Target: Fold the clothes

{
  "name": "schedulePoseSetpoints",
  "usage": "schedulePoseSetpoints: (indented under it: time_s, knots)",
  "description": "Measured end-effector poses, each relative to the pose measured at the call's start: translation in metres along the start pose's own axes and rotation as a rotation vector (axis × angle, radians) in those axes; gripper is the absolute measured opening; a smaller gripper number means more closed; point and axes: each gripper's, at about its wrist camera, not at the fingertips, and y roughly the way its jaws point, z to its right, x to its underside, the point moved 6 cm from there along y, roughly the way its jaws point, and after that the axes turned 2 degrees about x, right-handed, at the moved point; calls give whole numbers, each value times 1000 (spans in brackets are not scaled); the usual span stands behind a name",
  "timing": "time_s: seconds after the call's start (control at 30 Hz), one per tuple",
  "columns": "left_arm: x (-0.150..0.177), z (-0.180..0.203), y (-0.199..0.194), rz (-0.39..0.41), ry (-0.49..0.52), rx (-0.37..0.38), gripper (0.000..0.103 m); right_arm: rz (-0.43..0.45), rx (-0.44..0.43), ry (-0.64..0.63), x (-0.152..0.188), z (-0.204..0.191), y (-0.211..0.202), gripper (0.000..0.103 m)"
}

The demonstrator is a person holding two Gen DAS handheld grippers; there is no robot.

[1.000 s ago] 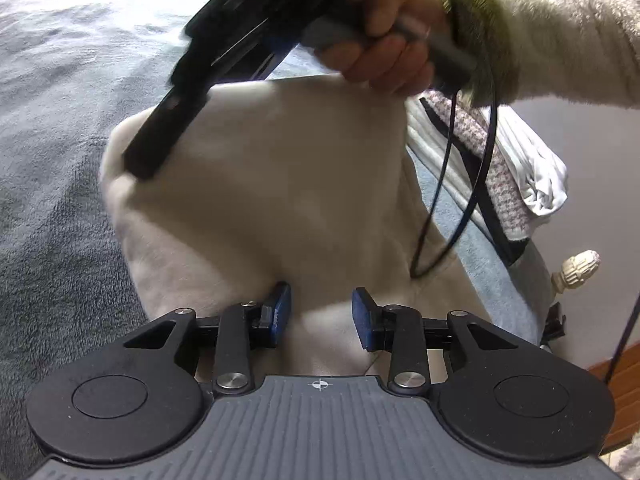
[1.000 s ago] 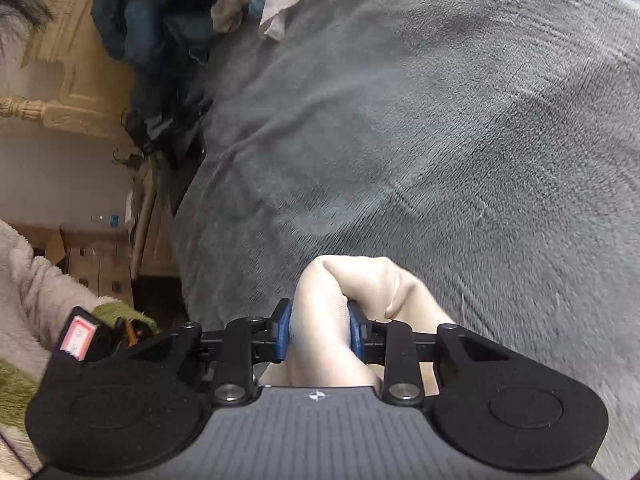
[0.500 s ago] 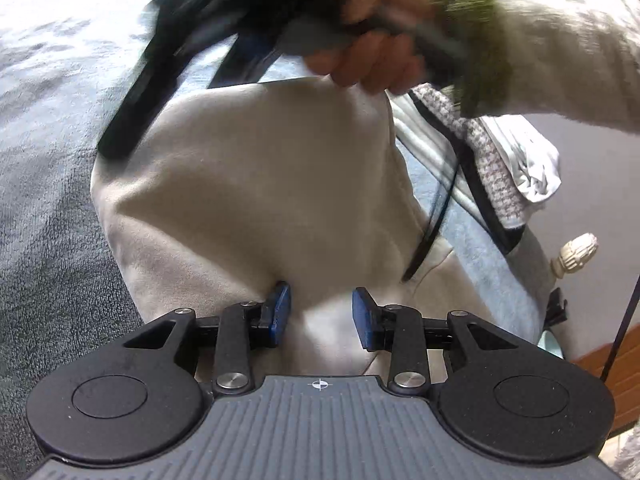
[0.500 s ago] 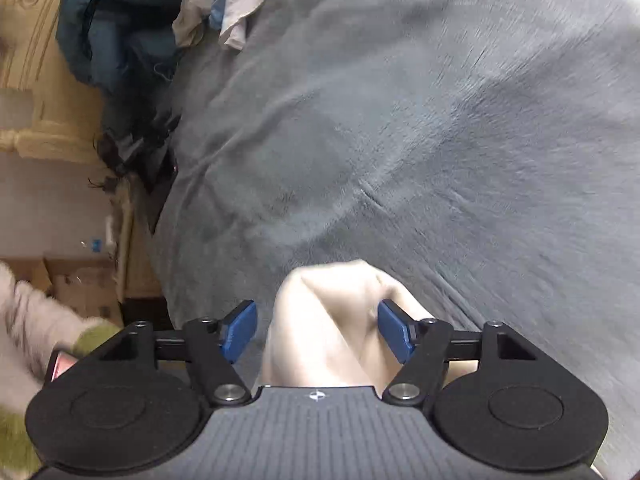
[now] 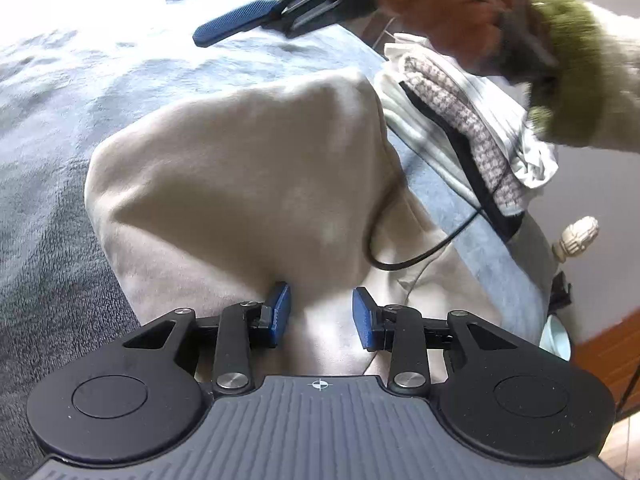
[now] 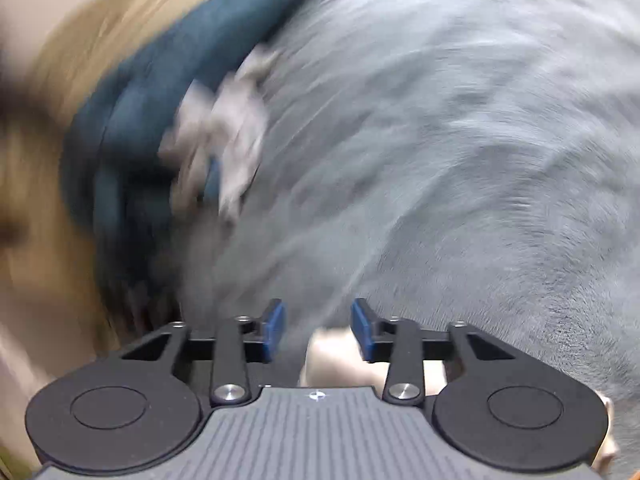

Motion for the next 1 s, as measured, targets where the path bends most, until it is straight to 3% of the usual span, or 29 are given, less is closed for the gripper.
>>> schedulePoseSetpoints:
  time_s: [0.07,0.17,0.27,0.43,0.6,0.67,0.8,0.87,1.0]
  knots:
    - [-1,-1,-1,-9,6,-1,34,-81,66,-144,19,-16,21,30]
    - [-1,1,1,-22,28,-20,34,-102,238,-286,44,-6,67,25]
    - [-4,5,5,-45,54,-61,34,-24,201,-144,45,7,67,24]
    - [-15,12,-5,-121,50,-95,34,98,219,-55,64,8,-23,37]
    - [-45,3,-31,-130,-56,-101,34,224,284,193,106,41,-98,51]
    - [-59,-5,-35,-113,-87,-119,34,287,294,276,117,61,-106,58]
    - [-93,-18,-13,-69,-118,-166,34,340,270,352,126,88,-87,59]
    - [-115,-27,1,-69,-144,-123,37,349,243,340,125,92,-74,60]
    - [-161,-36,37,-139,-178,80,60,366,221,309,122,96,-56,61]
